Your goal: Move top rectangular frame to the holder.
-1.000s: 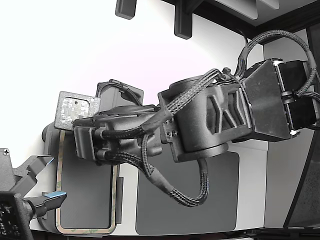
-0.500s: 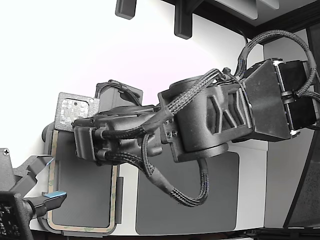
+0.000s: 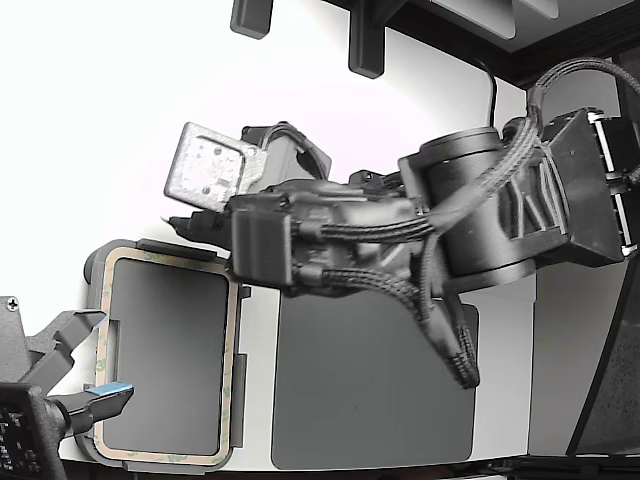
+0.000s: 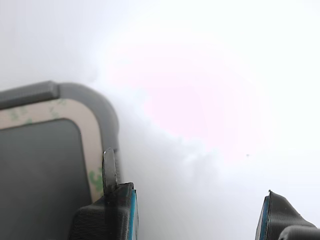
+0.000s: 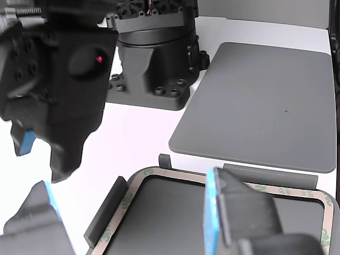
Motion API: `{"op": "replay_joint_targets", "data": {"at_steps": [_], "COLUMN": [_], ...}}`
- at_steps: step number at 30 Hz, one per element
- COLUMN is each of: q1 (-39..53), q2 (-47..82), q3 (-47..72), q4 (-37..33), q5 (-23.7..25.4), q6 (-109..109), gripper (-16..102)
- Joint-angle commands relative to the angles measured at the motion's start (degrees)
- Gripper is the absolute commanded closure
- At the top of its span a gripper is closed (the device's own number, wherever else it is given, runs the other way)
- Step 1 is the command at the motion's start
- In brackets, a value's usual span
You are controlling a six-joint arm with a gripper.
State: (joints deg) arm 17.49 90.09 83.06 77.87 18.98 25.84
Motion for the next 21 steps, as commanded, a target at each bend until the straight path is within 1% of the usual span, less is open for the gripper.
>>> {"op": "replay_joint_targets", "data": {"at_steps": [1, 6, 8, 12, 17, 21], "q1": [-2.0, -7.0, -8.8, -10.5, -12.6, -13.0], "q2": [13.0, 23.2, 28.7, 41.0, 53.0, 62.8], "q3": [9.3, 16.1, 20.0, 30.8, 43.9, 55.3], "q4": [-4.4, -5.2, -6.3, -11.2, -16.9, -21.9], "q5": [0.5, -1.2, -1.1, -0.2, -2.8, -3.2], "q6": [-0.3, -6.7, -6.0, -3.7, -10.7, -14.1], "gripper": [-14, -14, -14, -14, -14, -14]}}
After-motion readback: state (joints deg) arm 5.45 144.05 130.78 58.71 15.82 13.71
